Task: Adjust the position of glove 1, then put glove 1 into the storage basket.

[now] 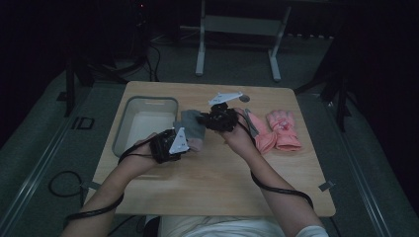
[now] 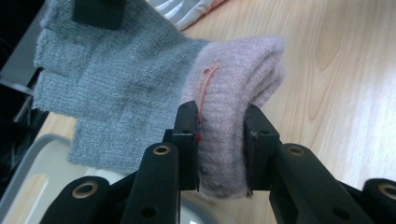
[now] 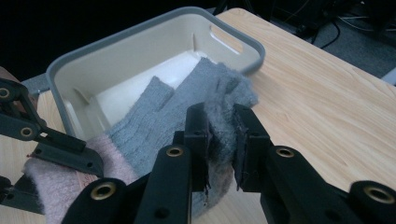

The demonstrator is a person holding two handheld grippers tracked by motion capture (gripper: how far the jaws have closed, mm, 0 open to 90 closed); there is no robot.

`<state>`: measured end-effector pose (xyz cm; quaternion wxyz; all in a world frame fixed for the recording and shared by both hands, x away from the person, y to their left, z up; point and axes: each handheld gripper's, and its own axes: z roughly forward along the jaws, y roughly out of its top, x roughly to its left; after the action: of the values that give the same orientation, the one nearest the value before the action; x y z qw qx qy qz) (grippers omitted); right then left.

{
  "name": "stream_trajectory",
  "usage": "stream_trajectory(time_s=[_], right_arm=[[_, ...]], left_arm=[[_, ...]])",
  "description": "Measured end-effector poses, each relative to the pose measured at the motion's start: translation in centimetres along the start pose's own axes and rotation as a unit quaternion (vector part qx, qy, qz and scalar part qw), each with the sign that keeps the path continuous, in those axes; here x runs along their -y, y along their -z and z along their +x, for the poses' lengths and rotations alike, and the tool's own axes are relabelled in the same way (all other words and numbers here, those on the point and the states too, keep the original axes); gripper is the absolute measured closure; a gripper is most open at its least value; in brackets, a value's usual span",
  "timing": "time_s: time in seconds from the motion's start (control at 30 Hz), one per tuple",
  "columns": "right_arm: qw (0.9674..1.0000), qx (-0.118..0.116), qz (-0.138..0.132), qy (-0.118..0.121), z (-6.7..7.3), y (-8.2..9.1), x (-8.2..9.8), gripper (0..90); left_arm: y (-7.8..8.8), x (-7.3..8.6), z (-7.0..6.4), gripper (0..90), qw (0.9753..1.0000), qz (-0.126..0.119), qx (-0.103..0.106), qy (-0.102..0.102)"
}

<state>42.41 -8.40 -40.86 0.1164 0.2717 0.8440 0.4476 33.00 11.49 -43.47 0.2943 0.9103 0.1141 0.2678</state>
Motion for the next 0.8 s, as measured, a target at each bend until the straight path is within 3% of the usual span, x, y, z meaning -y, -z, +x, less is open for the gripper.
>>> stream_trajectory(time_s=[0.57, 0.8], right_arm=[[0.9996, -0.023, 0.004, 0.015, 2.4, -5.5, -5.2, 78.0], [0.9992, -0.035, 0.01, 0.017, 3.4, -8.2, -6.5, 77.9]], left_arm=[[2.9, 3.8, 3.6, 70.7, 0.999, 0.033, -0.015, 0.024], [3.6, 6.4, 4.9, 70.6, 0.9978, 0.055, -0.018, 0.033]])
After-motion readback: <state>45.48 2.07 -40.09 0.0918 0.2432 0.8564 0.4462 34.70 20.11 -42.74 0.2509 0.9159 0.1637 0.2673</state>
